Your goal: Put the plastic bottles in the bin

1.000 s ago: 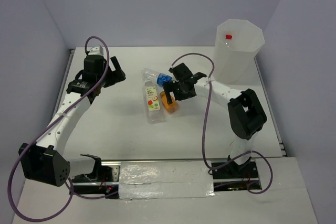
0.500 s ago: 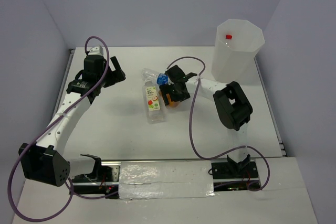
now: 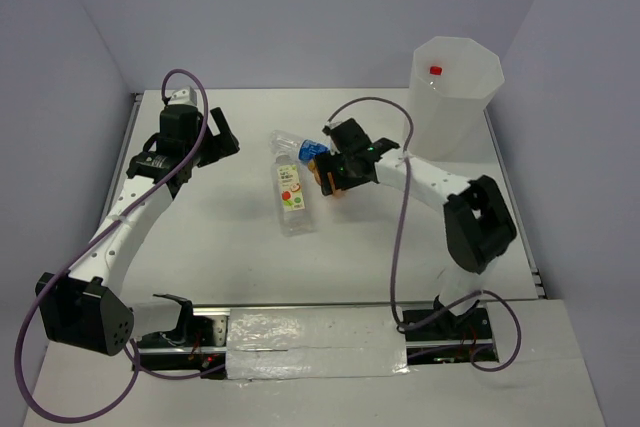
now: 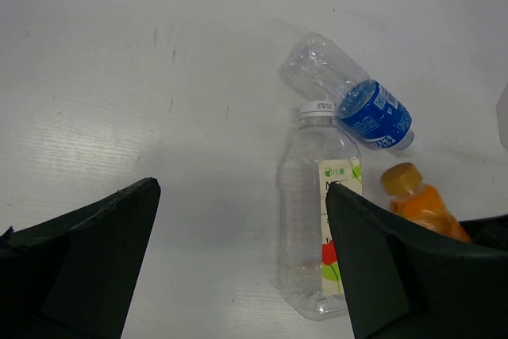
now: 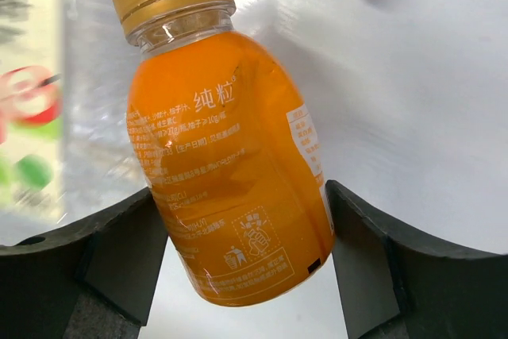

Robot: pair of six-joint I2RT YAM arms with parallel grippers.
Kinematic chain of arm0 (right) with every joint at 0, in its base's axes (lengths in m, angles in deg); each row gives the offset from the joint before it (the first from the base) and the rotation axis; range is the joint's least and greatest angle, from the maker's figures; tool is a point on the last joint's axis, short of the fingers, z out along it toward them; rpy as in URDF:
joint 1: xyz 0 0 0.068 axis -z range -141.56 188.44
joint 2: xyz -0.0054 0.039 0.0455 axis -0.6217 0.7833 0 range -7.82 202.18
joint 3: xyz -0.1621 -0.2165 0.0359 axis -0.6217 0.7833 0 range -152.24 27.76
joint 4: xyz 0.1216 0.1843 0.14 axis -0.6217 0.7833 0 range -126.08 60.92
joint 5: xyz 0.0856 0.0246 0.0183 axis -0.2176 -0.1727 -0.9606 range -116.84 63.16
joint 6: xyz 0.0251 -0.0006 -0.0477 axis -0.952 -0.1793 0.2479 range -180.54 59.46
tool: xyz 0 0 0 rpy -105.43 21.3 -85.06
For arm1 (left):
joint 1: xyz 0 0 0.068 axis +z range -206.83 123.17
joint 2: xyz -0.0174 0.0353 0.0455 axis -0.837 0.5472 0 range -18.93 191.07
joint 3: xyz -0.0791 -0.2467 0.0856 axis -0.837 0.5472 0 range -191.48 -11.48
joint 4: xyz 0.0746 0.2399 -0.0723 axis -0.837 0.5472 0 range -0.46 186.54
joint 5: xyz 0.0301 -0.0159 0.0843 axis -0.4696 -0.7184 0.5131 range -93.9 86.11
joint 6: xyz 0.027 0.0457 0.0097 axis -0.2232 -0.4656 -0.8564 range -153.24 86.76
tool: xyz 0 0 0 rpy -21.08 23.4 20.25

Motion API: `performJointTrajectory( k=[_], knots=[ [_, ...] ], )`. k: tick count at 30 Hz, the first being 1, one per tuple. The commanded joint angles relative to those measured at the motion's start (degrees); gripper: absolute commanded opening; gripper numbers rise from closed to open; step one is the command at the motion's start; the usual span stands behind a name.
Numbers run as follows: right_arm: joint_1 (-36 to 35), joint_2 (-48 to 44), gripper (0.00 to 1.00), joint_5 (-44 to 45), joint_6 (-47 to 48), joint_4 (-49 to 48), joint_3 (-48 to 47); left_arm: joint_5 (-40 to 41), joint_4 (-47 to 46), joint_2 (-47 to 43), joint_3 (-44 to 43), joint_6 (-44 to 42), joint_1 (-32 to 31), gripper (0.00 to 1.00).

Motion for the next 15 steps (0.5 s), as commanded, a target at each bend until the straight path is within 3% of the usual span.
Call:
performJointTrajectory(
  k=[1,8,15],
  knots=[
    [-0.9,-11.8,0.78,2.8,1.3,1.8,0.5,0.1,-1.7,0.5,-1.3,0.6,-0.2,1.00],
    [-0.2,-25.1,0.76,16.4,0.6,6.6,-2.9,-1.7,-2.9,1.4,-1.3,1.6,-0.2,0.99],
    [12.4,-24.7,0.76,16.2,-1.1,7.0,-16.3,-0.8,-2.3,0.8,-1.4,1.2,-0.2,0.99]
  ],
)
